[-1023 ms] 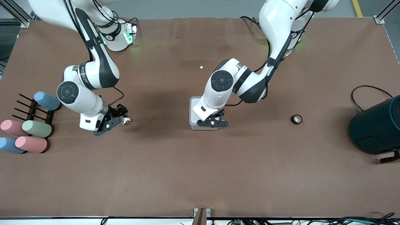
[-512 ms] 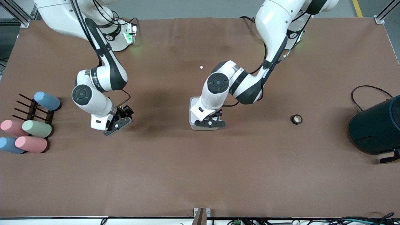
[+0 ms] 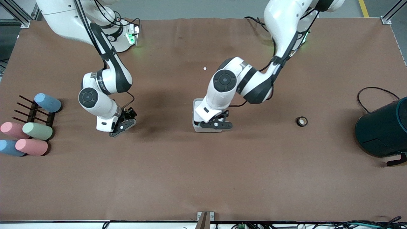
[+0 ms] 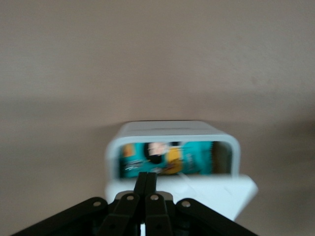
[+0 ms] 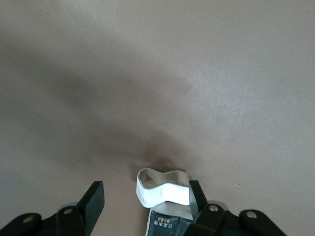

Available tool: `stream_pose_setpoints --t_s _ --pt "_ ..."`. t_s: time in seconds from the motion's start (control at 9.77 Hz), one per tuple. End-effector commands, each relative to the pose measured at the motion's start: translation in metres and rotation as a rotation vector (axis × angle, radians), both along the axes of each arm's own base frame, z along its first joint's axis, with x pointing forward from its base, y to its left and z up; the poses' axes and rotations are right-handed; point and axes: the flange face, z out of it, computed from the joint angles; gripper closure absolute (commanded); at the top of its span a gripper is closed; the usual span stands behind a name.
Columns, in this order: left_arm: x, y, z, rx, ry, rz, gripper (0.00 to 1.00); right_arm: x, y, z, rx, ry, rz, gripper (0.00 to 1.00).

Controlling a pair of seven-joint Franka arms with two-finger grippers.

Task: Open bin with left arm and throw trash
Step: 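Lift the white bin's lid open with the left gripper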

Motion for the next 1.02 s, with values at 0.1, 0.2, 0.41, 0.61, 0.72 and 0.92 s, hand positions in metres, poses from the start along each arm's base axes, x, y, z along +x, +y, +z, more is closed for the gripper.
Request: stream_pose_setpoints --t_s 0.1,0.2,0.41,0.61,0.72,0.92 --pt "0.015 0.108 0.102 0.079 0.026 -0.001 0.77 -0.012 -0.003 -0.011 0.004 -0.029 0.02 0.24" --pt "0.025 0.155 0.116 0.109 0.059 -0.017 0.39 -0.013 -0.003 -0.016 0.004 -0.034 0.019 0.25" --pt "0.042 0.231 0.131 0.119 0.086 -0.01 0.01 -0.015 -0.003 -0.02 0.002 -0.026 0.021 0.32" --pt "0.057 0.287 0.128 0.128 0.093 0.001 0.01 -0.016 -0.002 -0.024 -0.001 -0.021 0.024 0.43" --pt "0.067 0.327 0.122 0.166 0.087 0.043 0.0 -0.016 -0.002 -0.027 -0.002 -0.018 0.024 0.46" --pt "0.072 0.379 0.071 0.145 0.096 0.005 0.01 -0.017 0.006 -0.035 0.001 -0.034 0.037 0.53"
